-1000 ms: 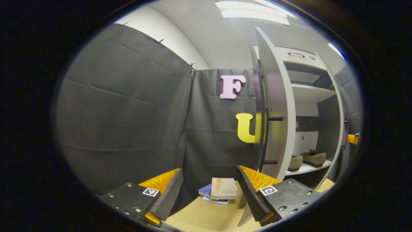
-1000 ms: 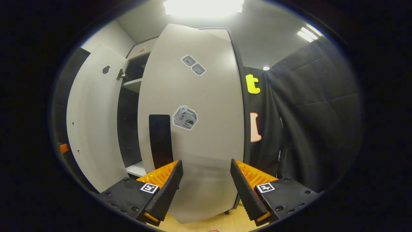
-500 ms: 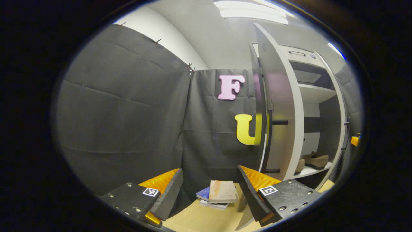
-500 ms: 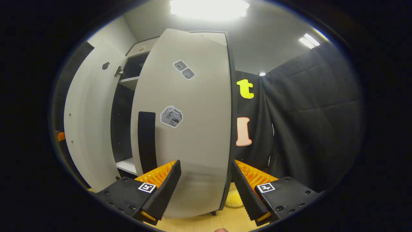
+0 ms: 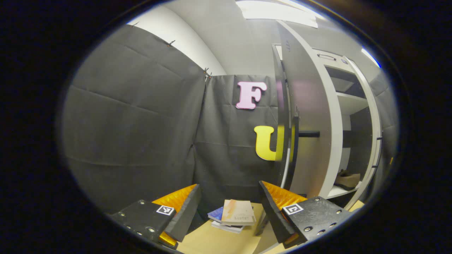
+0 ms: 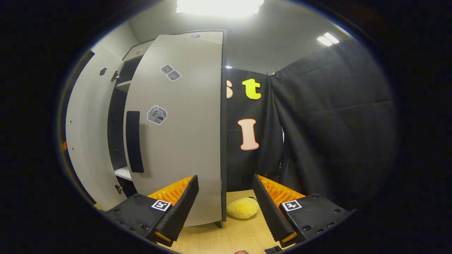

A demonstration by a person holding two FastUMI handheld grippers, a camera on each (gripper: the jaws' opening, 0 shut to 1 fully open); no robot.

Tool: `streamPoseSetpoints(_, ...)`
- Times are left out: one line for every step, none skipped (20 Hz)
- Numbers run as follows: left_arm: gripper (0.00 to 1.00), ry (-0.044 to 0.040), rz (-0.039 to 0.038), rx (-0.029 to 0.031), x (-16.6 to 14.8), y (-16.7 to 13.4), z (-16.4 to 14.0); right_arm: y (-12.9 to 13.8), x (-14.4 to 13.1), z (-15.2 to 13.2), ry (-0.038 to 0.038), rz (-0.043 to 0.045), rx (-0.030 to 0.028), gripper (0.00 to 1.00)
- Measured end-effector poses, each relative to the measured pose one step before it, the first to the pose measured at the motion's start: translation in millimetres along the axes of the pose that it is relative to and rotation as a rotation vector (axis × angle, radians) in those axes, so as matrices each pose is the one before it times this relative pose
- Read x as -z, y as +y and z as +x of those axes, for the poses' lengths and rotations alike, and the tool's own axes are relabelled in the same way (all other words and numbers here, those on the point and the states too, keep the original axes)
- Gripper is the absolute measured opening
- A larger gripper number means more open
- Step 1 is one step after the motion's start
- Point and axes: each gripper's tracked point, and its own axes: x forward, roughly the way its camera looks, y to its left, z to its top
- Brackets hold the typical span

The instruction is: Grab one shoe with the right hand and put it into the shoe cabinet, grab the other shoe with the left hand and put it into the shoe cabinet; then close the right door with the right hand and the left door with the left hand.

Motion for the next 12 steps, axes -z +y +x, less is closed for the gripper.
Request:
streamPoseSetpoints(1.0,0.0042,0.00742,0.00035,0.11,-1.0,-0.38,-0.46,2.47,-0.62,0.00443,0.00309,-0.00063,0.98)
streamPoseSetpoints(0.94,-0.00222,0.01478,0.00199,0.7,2.21,-0.85,-0.21,1.48,-0.22,0.00203,0.00458,-0.00287,0.98)
streamPoseSetpoints(0.98,-0.00195,0.02048,0.00101,-0.97,2.78,-0.77,0.31,0.82,-0.42,0.00101,0.00372,-0.00428,0.98)
streamPoseSetpoints(0.89,-0.00242,0.0224,0.00747,-0.84,0.98,1.08,1.55,1.09,-0.03,0.00177,0.00168,-0.00532,0.98)
streamPoseSetpoints(0.98,-0.00478,0.01709,0.01413,-1.13,-0.37,-0.52,1.67,1.7,-1.33,0.00138,-0.00024,-0.00587,0.98)
streamPoseSetpoints(0.98,-0.00153,0.01038,0.01831,-0.56,-1.86,0.88,1.49,1.24,-0.82,-0.00048,-0.00169,-0.00443,0.98)
streamPoseSetpoints(0.98,-0.00385,0.00322,0.01673,-0.66,-2.99,0.25,1.59,0.49,-1.14,-0.00107,-0.00273,-0.00485,0.98)
streamPoseSetpoints(0.98,-0.00161,-0.00178,0.01213,-1.06,-1.97,2.06,1.38,0.47,-0.99,-0.00129,-0.00228,-0.0037,0.98)
streamPoseSetpoints(0.97,-0.00193,-0.00429,0.01024,-0.47,-3.35,0.05,0.93,-0.14,-1.55,-0.00096,-0.0021,-0.00401,0.99)
streamPoseSetpoints(0.98,0.00177,-0.00667,0.01009,0.05,-2.1,0.41,-0.06,-0.54,-1.52,-0.00138,-0.00152,-0.00226,0.98)
streamPoseSetpoints(0.97,0.00049,-0.00781,0.01272,0.22,-3.85,-0.39,-0.55,-1.01,0.64,-0.0009,-0.00279,-0.00111,0.98)
streamPoseSetpoints(0.98,0.00192,-0.00871,0.01365,0.32,-3.7,0.51,-1.57,-1.07,-0.49,-0.00155,-0.00373,0.00175,0.98)
